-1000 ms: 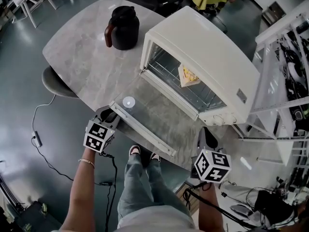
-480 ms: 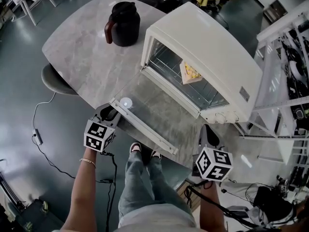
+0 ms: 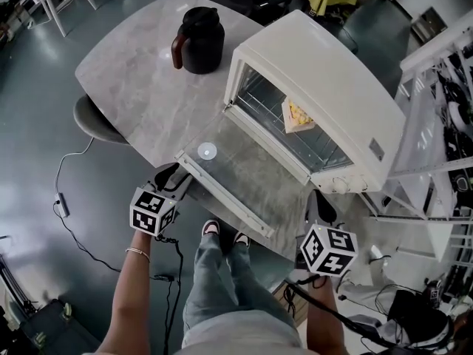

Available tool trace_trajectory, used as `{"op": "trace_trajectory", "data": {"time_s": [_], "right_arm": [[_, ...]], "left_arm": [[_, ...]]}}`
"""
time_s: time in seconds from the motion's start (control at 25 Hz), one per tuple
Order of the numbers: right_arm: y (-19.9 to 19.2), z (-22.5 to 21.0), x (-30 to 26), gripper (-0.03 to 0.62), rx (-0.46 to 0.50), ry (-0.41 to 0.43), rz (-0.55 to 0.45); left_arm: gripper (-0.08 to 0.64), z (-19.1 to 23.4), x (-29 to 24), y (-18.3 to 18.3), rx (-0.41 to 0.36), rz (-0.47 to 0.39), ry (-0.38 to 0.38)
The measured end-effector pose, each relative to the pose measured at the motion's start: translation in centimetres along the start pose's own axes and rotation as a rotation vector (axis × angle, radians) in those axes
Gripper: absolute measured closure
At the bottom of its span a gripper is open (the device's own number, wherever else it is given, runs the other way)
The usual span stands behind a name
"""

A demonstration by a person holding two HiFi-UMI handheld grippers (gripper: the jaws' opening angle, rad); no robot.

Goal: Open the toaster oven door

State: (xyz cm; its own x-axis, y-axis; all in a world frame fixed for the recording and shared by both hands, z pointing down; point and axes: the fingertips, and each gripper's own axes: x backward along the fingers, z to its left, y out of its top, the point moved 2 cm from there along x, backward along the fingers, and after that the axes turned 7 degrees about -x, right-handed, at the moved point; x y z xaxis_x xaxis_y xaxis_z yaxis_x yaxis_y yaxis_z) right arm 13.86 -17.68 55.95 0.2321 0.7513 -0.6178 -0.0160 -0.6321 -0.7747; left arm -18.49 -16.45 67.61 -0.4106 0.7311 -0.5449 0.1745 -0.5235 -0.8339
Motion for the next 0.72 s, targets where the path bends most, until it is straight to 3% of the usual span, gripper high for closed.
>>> {"op": "trace_trajectory", "data": {"time_s": [0.32,0.72], "right_arm": [[1.4,0.7,0.4,0.587,0.008,0.045,-0.026],[4.8,1.9,1.9,0.588,0.009,0.136,-0.105]], "left_arm": [[0.385,-0.6,3.5,0.2,0.077,0.010,0.066],[0.475,-2.5,10.5,7.6,0.133,-0.104,0.246]]}}
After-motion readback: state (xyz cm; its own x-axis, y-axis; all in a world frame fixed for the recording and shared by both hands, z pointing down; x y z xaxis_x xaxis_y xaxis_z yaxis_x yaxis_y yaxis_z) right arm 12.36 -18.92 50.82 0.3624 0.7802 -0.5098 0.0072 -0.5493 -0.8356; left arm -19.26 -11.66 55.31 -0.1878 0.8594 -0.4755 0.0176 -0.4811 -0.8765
